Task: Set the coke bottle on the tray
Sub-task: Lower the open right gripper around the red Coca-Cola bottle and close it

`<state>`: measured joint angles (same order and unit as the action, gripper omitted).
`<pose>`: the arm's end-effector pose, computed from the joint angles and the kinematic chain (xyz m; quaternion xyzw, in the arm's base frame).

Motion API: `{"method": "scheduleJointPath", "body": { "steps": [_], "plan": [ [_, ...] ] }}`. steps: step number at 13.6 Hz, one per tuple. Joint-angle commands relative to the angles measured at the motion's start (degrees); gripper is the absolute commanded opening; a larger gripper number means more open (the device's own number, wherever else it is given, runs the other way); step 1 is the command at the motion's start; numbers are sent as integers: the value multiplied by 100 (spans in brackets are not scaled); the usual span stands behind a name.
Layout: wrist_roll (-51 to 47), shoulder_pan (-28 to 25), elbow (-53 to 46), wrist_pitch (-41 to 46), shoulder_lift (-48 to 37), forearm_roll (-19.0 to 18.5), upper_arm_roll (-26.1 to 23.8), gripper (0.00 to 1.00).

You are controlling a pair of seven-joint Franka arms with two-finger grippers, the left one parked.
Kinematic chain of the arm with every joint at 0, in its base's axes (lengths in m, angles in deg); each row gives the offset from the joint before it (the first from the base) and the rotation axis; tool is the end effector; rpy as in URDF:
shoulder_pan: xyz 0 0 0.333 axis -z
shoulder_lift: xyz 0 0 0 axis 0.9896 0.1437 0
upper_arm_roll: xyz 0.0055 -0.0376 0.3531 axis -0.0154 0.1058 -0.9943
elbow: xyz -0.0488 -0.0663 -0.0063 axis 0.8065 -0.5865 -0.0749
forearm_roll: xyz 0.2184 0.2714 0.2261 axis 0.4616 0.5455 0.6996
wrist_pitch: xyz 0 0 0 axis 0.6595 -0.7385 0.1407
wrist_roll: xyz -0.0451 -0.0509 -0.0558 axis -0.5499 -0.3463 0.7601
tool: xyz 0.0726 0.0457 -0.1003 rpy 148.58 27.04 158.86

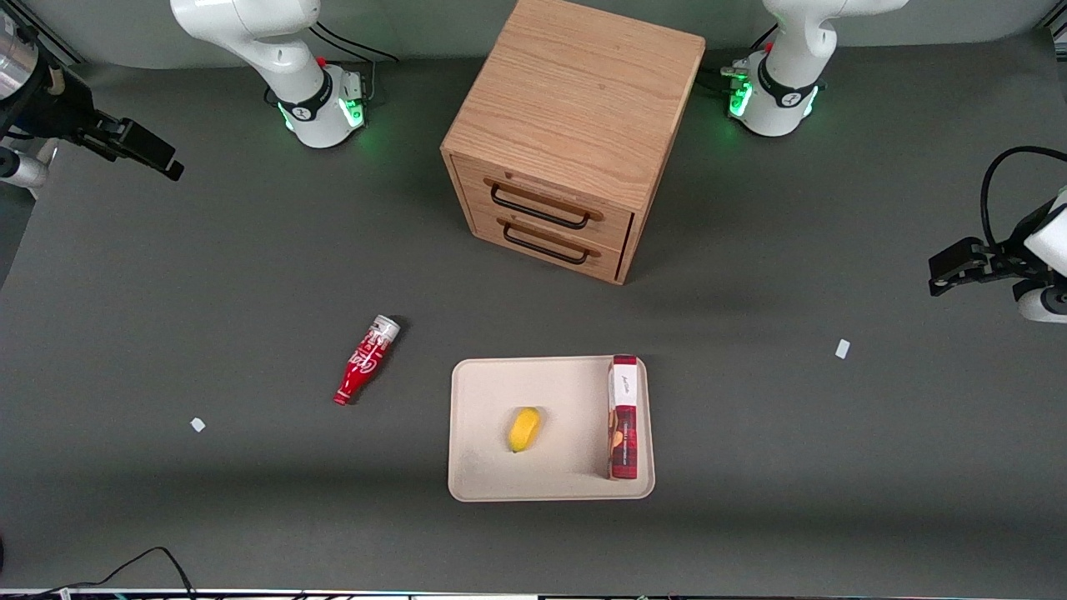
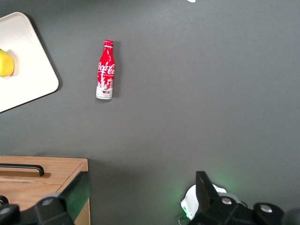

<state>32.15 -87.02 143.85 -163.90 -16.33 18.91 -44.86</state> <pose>0.4879 0.0530 0.6842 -0.9838 0.1739 0.0438 0.0007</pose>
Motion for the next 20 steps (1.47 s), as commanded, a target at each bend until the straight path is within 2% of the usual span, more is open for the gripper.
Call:
{"method": "scheduleJointPath", "body": {
  "steps": [1,8,10,11,13,17,20],
  "plan": [
    [-14,-17,12,-80,-27,135,93,100],
    [99,-87,-49,114,113,82,59,100],
    [47,-96,-783,114,725,118,-54,100],
    [-6,-96,-1336,131,1138,126,-282,100],
    [-539,-96,-1780,97,1807,118,-538,100],
    [-1822,-114,-1369,-762,2932,83,-863,100],
    [-2361,-105,-755,-1964,3663,-49,-961,100]
  ]
}}
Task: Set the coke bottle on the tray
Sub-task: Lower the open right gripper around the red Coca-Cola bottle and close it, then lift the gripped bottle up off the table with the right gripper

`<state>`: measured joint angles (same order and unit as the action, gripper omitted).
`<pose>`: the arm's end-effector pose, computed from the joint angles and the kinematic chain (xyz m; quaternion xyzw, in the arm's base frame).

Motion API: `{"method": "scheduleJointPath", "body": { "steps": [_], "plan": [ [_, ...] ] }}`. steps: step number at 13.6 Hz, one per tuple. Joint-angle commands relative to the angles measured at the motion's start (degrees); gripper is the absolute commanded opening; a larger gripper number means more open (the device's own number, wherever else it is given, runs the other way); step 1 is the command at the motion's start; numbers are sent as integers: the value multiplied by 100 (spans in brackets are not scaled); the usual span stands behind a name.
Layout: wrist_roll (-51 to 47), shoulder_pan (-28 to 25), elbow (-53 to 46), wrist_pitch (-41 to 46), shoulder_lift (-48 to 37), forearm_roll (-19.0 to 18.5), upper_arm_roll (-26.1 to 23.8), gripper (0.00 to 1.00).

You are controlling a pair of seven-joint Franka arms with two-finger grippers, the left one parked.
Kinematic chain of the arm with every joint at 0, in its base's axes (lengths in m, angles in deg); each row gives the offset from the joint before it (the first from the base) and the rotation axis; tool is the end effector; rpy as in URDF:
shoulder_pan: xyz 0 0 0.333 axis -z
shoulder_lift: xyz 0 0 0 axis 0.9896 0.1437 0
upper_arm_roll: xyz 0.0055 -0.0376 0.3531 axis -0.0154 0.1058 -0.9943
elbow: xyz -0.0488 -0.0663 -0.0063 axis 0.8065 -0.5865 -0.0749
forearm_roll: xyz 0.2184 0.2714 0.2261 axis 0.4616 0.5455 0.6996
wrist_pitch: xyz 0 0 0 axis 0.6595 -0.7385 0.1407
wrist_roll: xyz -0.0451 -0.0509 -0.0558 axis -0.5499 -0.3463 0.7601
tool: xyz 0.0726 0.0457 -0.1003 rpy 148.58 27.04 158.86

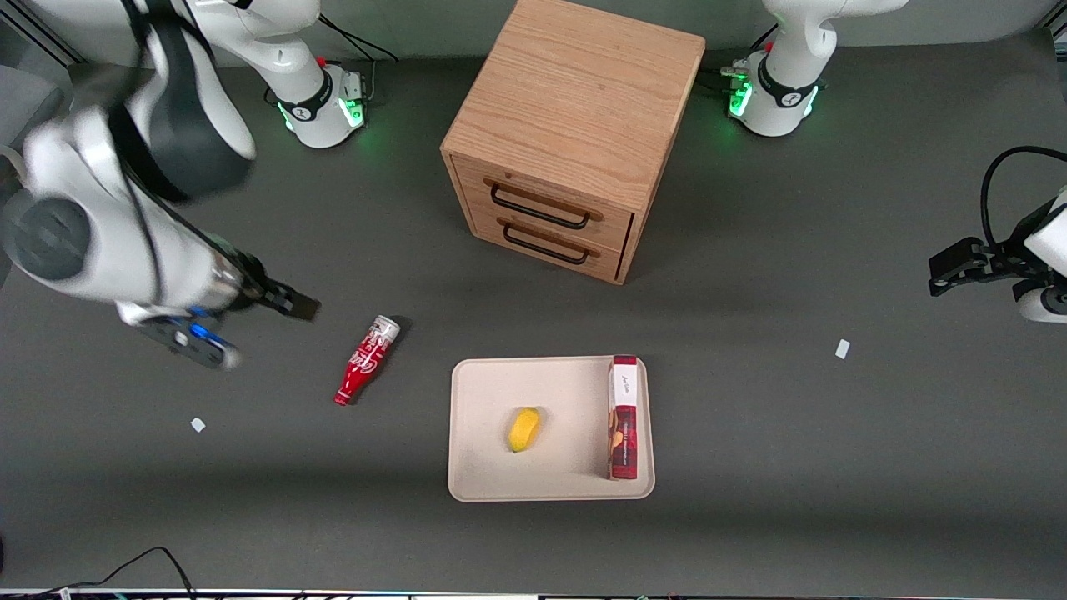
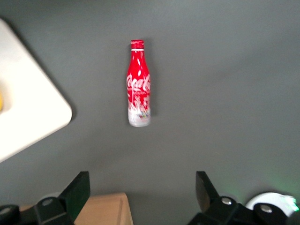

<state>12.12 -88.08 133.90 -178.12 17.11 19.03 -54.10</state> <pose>0.6588 0.1759 0.4385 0.9565 -0.2617 -0.1273 0.0206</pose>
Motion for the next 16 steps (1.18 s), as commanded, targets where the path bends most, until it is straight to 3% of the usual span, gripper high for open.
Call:
{"method": "scheduleJointPath", "body": {
  "steps": [1,5,9,10,11,13,16],
  "plan": [
    [-419,-8,520,-1043,460,-70,-37,100],
    [-964,-17,1733,-3092,883,-517,-46,100],
    [-1000,-17,2227,-4017,1076,-694,-37,99],
    [-1000,-17,2298,-4141,1086,-702,-37,44],
    [-1000,-25,2307,-4142,1086,-720,-37,0],
    [-991,-34,2325,-4124,1077,-1008,-63,0],
    [-895,-25,2299,-4072,954,-1036,-116,0]
  ]
}}
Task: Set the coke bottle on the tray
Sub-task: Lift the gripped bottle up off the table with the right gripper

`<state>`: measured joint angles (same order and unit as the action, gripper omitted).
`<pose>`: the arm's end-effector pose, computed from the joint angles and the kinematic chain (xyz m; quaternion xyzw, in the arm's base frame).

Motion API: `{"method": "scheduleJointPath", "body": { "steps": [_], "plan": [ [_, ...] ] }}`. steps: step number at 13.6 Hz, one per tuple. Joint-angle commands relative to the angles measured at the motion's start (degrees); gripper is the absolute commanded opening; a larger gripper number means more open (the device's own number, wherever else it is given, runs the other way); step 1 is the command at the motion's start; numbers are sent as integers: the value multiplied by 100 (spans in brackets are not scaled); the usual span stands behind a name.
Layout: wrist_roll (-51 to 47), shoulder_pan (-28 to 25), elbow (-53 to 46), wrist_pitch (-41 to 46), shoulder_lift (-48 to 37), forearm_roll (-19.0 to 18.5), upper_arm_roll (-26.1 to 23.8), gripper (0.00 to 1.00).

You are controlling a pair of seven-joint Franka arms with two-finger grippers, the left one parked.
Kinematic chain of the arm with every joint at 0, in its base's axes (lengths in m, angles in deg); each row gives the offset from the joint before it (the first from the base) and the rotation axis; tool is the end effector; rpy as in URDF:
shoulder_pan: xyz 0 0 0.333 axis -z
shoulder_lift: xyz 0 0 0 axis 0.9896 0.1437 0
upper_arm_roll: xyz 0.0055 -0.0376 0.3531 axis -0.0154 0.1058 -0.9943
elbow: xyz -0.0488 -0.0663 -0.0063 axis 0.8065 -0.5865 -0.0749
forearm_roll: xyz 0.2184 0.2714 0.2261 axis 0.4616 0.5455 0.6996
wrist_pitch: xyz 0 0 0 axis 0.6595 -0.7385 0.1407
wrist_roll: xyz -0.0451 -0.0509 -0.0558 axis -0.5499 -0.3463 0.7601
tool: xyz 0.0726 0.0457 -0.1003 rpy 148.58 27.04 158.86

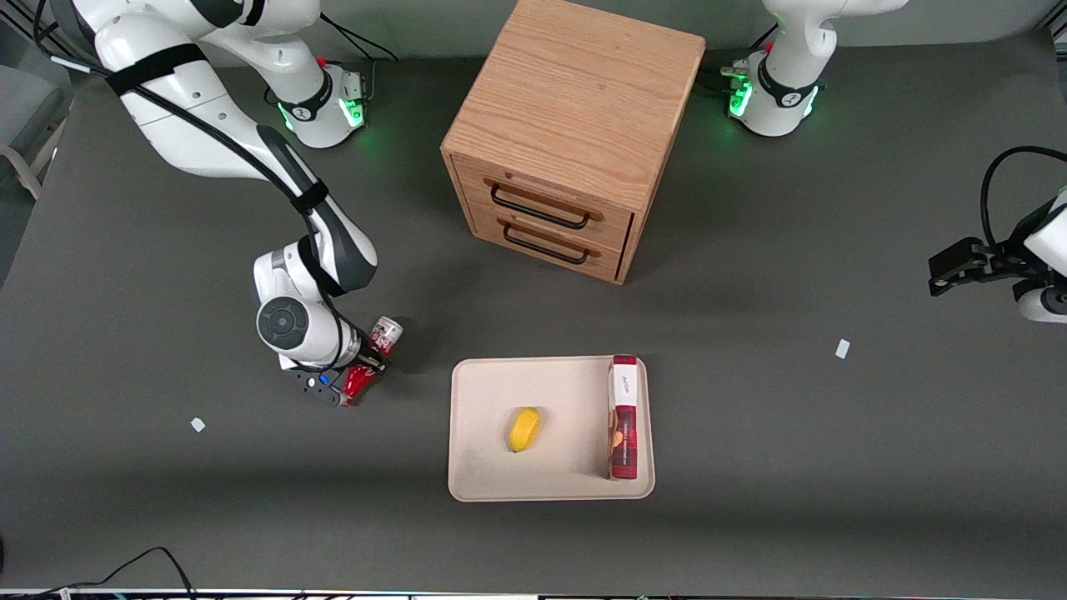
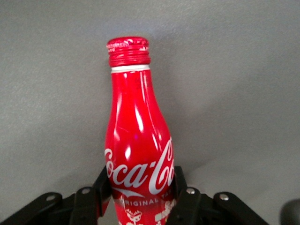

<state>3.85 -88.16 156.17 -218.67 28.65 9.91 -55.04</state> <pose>0.6359 0.1847 0.1762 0.9565 -0.2858 -0.0517 0.0260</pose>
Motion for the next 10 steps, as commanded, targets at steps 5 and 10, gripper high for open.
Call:
{"method": "scheduleJointPath", "body": {
  "steps": [5,10],
  "plan": [
    [1107,45,-891,1850,-1131,-152,-127,0],
    [2163,1,-3204,3385,-949,517,-179,0]
  ]
}}
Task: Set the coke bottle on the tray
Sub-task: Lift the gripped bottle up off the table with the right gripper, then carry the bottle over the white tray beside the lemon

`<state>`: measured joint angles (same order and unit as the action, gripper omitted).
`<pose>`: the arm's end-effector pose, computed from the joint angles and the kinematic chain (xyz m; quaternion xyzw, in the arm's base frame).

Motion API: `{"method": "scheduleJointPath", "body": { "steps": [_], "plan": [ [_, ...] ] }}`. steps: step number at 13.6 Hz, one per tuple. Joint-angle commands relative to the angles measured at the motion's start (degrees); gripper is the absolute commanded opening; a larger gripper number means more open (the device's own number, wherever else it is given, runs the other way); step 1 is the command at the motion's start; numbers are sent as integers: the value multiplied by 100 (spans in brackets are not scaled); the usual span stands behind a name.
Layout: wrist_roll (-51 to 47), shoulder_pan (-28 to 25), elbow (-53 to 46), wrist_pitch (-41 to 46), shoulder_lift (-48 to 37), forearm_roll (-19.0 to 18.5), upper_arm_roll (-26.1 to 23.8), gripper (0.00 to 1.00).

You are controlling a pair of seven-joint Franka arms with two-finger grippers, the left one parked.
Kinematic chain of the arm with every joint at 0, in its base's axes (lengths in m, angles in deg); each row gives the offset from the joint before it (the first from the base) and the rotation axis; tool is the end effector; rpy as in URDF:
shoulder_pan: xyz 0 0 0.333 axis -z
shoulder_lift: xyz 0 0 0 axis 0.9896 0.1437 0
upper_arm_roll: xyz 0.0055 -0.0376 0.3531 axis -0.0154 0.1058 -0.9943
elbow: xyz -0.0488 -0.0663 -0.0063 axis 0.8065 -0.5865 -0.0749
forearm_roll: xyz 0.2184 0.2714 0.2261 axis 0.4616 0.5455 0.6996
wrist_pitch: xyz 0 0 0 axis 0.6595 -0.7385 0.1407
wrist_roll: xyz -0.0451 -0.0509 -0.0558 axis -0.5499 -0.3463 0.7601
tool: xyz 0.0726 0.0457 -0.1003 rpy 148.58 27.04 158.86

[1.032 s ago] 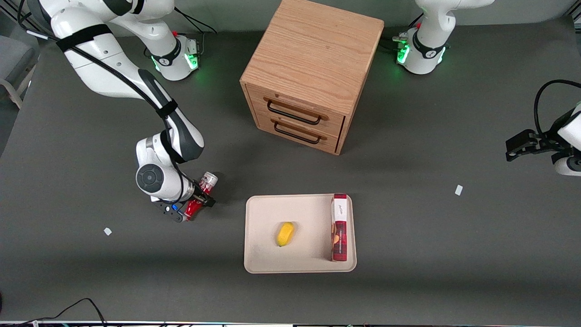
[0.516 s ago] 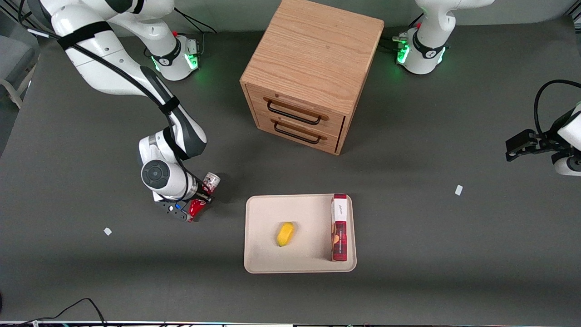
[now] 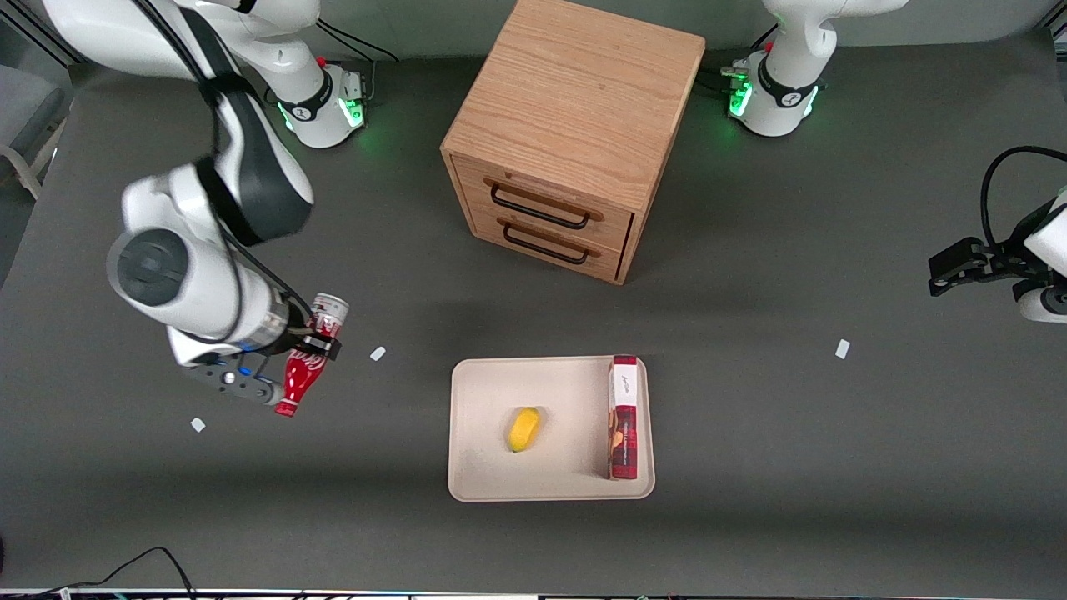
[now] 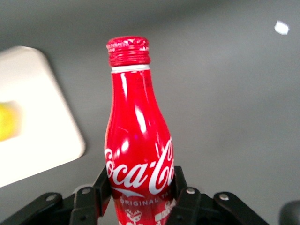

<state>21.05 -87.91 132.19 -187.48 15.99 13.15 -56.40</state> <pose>0.6814 0.1914 0.4788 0.9865 -0.1630 -0.0124 0.0028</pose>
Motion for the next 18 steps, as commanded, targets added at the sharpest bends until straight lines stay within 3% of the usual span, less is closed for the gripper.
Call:
{"method": "scheduleJointPath", "body": {
  "steps": [1,5,9,17,18],
  "plan": [
    [558,-24,-1035,231,492,184,-271,0],
    [568,-120,-2188,-284,2134,176,-1045,0],
    [472,-393,-2171,-1779,3243,140,-1055,0],
    [120,-472,-2127,-2678,4010,132,-1038,0],
    [120,-472,-2127,-2687,4018,114,-1020,7]
  ]
}}
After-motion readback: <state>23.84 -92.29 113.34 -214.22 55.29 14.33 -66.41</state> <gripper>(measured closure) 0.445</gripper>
